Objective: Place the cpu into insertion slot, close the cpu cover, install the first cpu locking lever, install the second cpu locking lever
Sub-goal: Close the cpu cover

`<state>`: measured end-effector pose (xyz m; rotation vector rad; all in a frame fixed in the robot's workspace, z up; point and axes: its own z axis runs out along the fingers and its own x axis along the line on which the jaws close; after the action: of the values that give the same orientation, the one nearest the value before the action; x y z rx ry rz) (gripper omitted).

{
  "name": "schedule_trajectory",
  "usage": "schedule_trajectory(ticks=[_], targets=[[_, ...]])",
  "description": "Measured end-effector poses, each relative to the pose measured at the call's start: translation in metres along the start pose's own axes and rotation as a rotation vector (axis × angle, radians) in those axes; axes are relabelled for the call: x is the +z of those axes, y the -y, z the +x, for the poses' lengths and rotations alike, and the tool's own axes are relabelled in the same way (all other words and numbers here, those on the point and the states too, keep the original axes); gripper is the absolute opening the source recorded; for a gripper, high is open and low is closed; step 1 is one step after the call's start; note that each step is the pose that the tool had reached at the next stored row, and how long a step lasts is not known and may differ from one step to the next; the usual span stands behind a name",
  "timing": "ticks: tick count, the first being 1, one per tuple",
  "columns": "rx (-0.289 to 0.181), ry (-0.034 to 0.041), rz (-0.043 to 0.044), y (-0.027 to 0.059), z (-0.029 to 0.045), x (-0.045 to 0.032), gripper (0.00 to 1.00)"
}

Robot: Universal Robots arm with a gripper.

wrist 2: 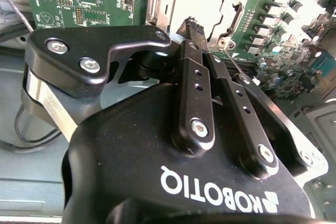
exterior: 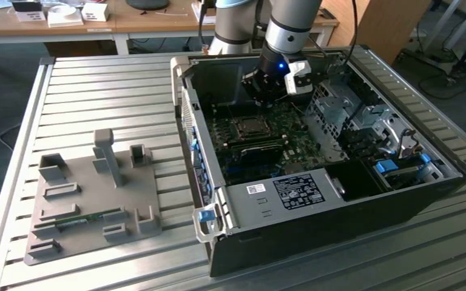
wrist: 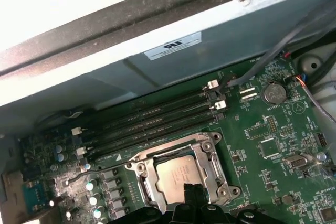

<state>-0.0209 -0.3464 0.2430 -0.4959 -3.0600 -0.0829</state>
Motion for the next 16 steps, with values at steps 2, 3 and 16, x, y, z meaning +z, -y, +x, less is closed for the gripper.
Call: schedule_trajectory(ticks=[2, 3, 16], targets=[[-0.015, -0.0006, 0.0007, 0.0000, 0.0000, 0.0000, 0.11], [-0.015, -0.0007, 0.0008, 0.0000, 0.0000, 0.0000, 0.11], [-0.050, -0.0023, 0.0024, 0.0000, 0.0000, 0.0000, 0.11]])
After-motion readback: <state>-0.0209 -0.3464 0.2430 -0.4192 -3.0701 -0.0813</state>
